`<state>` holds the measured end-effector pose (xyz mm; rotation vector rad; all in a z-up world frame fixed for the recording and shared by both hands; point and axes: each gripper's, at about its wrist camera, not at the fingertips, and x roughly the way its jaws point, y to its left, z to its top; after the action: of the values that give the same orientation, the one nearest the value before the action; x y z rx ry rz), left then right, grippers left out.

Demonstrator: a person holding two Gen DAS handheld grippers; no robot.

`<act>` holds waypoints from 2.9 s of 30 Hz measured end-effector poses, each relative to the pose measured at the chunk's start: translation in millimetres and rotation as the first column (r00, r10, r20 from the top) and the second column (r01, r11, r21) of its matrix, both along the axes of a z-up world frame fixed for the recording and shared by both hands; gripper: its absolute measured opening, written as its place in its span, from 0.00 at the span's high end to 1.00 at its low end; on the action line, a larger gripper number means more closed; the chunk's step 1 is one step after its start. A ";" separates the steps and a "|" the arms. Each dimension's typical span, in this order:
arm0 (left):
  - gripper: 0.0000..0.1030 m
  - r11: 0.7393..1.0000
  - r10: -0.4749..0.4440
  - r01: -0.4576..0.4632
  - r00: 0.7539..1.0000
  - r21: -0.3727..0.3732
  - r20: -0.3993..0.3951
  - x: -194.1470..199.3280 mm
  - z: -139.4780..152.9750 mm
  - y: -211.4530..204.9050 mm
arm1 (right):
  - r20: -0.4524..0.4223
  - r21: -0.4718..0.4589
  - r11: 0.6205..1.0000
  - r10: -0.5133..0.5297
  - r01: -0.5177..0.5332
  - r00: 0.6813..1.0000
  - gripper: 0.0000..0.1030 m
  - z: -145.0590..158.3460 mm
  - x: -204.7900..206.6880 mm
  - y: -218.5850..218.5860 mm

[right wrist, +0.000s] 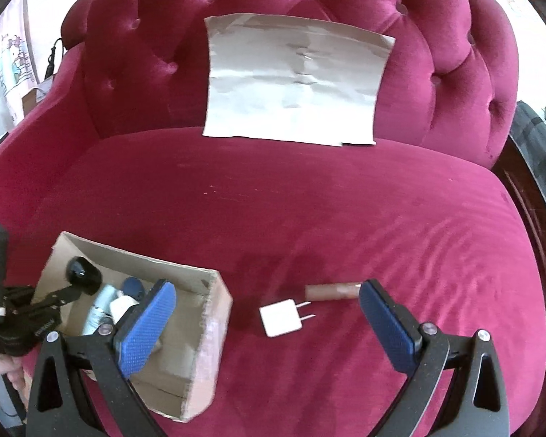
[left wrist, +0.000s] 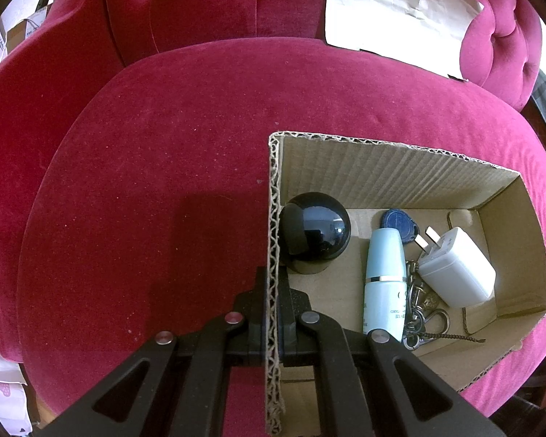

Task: Organize rigid objects
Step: 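Move the right gripper back toward the white plug, then close the right gripper on the white plug, then carry the white plug with the right gripper over the box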

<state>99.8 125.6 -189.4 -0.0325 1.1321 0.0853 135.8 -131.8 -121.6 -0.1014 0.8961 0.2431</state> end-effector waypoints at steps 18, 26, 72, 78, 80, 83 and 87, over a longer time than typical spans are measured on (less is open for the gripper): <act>0.97 1.000 -0.002 0.002 1.000 0.004 0.000 0.4 -1.3 0.1 | -0.029 0.002 1.000 0.016 -0.016 0.999 0.00 -43.9 -3.9 -41.1; 0.97 1.000 -0.001 0.001 1.000 0.005 0.000 0.5 -1.5 -0.1 | -0.055 0.008 0.998 0.057 -0.057 0.997 0.00 -63.9 -5.0 -43.7; 0.97 1.000 -0.002 0.002 1.000 0.003 -0.002 1.3 -0.9 -0.9 | -0.110 -0.009 0.995 0.099 -0.100 0.989 0.53 -77.5 22.8 -2.4; 0.97 1.000 -0.001 0.001 1.000 0.003 -0.002 1.5 -0.9 -1.7 | -0.117 -0.020 0.995 0.094 -0.097 0.989 0.53 -71.8 20.1 -2.3; 0.97 1.000 -0.001 0.001 1.000 0.003 -0.001 1.5 -0.9 -1.7 | -0.124 -0.024 0.995 0.090 -0.094 0.988 0.53 -69.9 19.9 -2.7; 0.97 1.000 -0.001 0.001 1.000 0.003 -0.002 1.6 -0.9 -1.7 | -0.136 -0.037 0.995 0.082 -0.088 0.987 0.53 -66.8 19.7 -3.0; 0.97 1.000 -0.001 0.001 1.000 0.002 -0.002 1.6 -1.0 -1.6 | -0.144 -0.057 0.996 0.064 -0.073 0.988 0.53 -56.8 17.6 -4.8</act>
<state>101.4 124.0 -190.4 -0.0300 1.1337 0.0858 153.4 -136.6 -178.4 -0.1745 1.0432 0.2888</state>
